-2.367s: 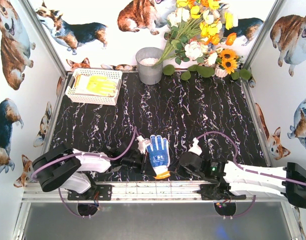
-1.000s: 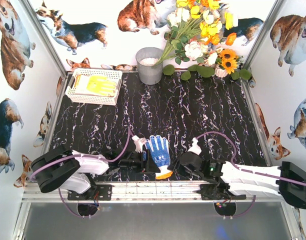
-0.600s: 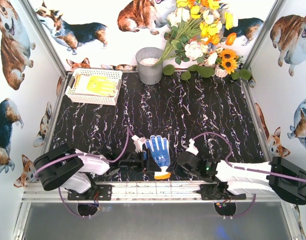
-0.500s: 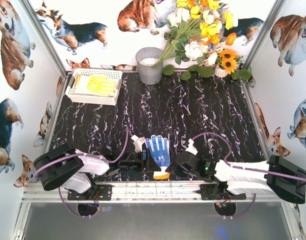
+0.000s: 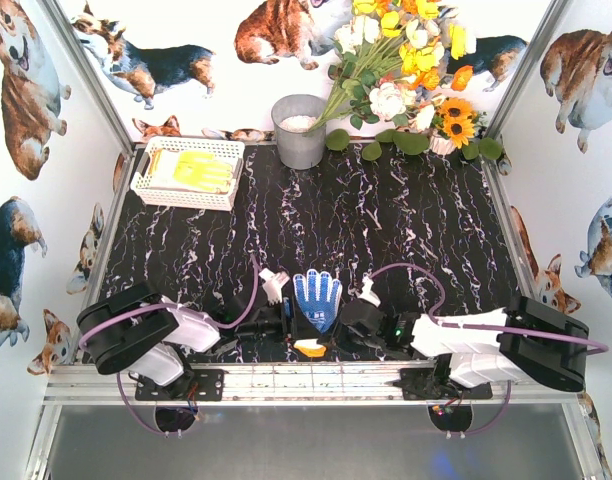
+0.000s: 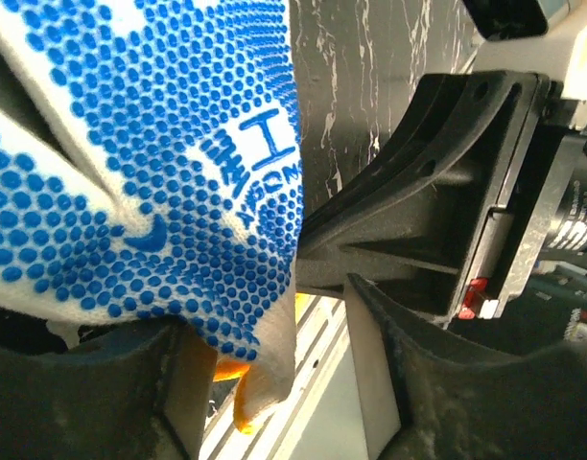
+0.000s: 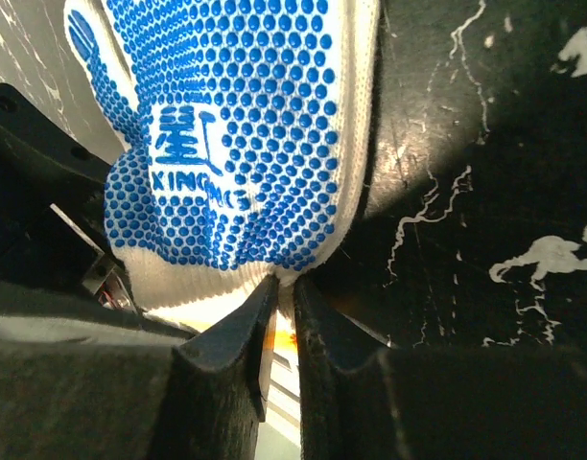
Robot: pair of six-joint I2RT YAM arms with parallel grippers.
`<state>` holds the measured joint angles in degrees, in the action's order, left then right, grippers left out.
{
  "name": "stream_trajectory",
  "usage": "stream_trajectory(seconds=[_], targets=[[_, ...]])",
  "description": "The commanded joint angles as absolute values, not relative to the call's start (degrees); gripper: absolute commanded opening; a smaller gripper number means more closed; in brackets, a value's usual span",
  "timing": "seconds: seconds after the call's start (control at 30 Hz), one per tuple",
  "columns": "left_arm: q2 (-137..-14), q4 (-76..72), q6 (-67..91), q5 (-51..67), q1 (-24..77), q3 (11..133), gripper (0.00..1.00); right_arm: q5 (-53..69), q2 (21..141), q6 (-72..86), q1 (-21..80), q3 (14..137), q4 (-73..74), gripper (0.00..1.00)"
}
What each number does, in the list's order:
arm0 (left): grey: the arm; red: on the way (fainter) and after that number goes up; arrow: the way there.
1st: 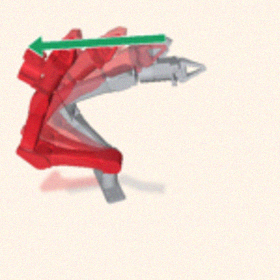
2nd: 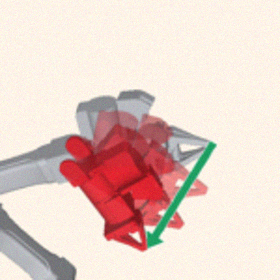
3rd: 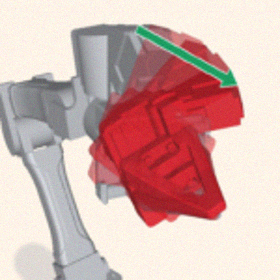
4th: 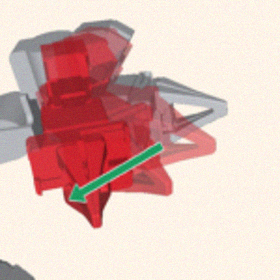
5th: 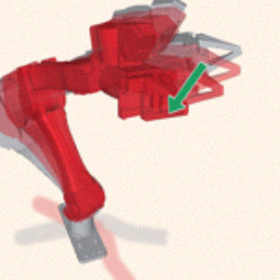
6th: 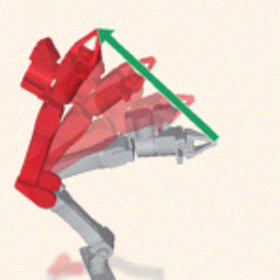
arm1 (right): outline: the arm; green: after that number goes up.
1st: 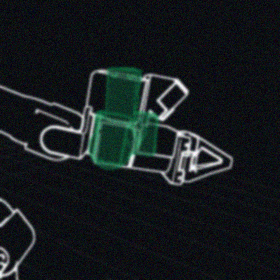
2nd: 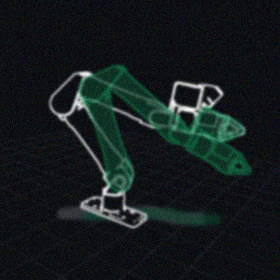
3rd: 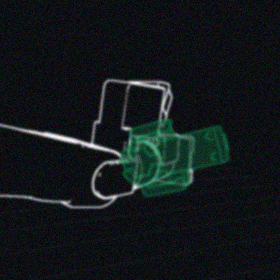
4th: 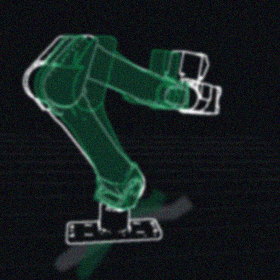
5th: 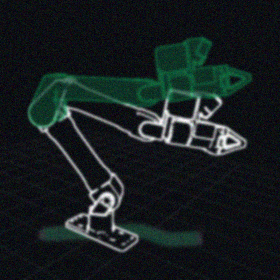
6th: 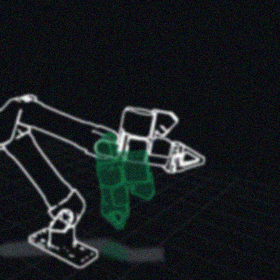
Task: Put the gloves into the storage basket
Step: Adjust the glove at the center of the board.
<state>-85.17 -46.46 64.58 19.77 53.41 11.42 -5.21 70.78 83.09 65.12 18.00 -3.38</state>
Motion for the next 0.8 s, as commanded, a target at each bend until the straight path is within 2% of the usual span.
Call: stream_trajectory(seconds=[0.0,0.13,0.23,0.4,0.53,0.63,0.77], targets=[[-85.11,-48.17,63.45,15.29,53.55,9.9,0.42,-5.67,72.85,81.3,65.04,18.32,-0.86,0.16],[-82.21,-40.41,61.58,13.04,53.15,11.79,0.16,-7.05,71.15,79.04,64.99,20.33,2.68,0.2],[-78.85,-28.94,58.8,11.73,52.46,15.06,0.02,-8.06,68.01,74.66,64.01,22.81,5.61,0.28],[-72.75,-4.58,51.07,12.57,48.81,23.6,0.0,-2.66,59.81,63.23,56.21,29.22,14.43,0.42],[-73.39,7.99,41.14,17.34,43.74,30.87,0.0,3.32,58.81,55.41,46.68,33.96,17.24,0.46],[-77.52,14.75,31.37,23.92,38.15,35.84,0.0,9.53,62.8,50.83,39.78,36.37,14.97,0.49],[-85.99,28.49,19.02,27.65,33.97,48.41,0.0,19.43,74.11,44.71,33.77,42.99,11.39,0.5]])
